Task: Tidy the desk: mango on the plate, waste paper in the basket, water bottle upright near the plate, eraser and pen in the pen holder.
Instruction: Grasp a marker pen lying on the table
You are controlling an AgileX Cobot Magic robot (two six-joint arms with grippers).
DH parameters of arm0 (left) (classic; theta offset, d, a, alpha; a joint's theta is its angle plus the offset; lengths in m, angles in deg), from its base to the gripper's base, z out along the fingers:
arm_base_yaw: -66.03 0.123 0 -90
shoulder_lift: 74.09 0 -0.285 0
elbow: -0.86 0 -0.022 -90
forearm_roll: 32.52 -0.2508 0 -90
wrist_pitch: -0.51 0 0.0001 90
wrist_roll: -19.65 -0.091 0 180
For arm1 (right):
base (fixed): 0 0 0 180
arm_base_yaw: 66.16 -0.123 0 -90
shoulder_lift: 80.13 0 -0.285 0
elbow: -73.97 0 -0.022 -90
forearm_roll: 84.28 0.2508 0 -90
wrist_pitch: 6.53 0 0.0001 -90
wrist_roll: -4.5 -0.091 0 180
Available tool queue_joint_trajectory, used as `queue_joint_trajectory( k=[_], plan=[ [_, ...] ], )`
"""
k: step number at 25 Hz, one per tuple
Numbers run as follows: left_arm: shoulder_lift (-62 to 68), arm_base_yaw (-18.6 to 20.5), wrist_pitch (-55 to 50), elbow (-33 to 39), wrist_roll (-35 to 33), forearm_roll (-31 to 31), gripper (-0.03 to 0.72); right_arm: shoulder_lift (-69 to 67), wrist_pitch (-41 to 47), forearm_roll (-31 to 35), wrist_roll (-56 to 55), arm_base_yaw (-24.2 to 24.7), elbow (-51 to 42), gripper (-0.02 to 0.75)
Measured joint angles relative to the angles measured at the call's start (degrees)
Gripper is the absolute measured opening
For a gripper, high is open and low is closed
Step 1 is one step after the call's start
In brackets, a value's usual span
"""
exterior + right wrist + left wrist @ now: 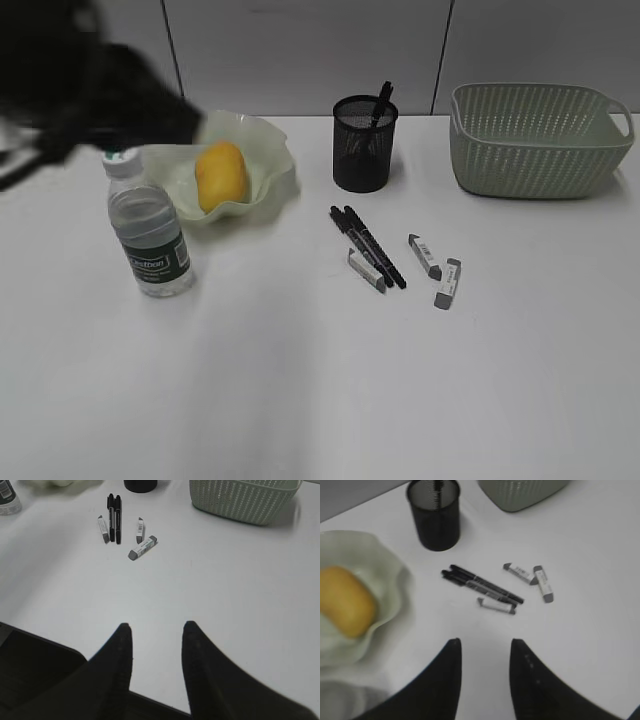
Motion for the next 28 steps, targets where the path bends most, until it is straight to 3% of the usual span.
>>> queue_joint_trajectory(
  k=[3,8,12,19,28],
  plan=[
    [17.08,-5.30,1.22,-12.71,12.20,-4.55,0.267,0.13,0.00,0.00,0.00,0.00,0.00,0.279],
    [41.69,-4.94,0.20,-33.42,20.03,0.33,0.402,0.14,-0.05,0.00,0.00,0.00,0.00,0.279],
    [54.87,-4.18,-3.95,-45.11,30.11,-1.83,0.414,0.14,-0.05,0.00,0.00,0.00,0.00,0.279],
    [66.10,-3.86,-13.60,-55.50,45.04,-12.64,0.373,0.14,-0.07,0.00,0.00,0.00,0.00,0.279],
    [68.51,-3.54,-16.08,-57.50,54.55,-17.55,0.302,0.14,-0.07,0.00,0.00,0.00,0.00,0.277]
  ],
)
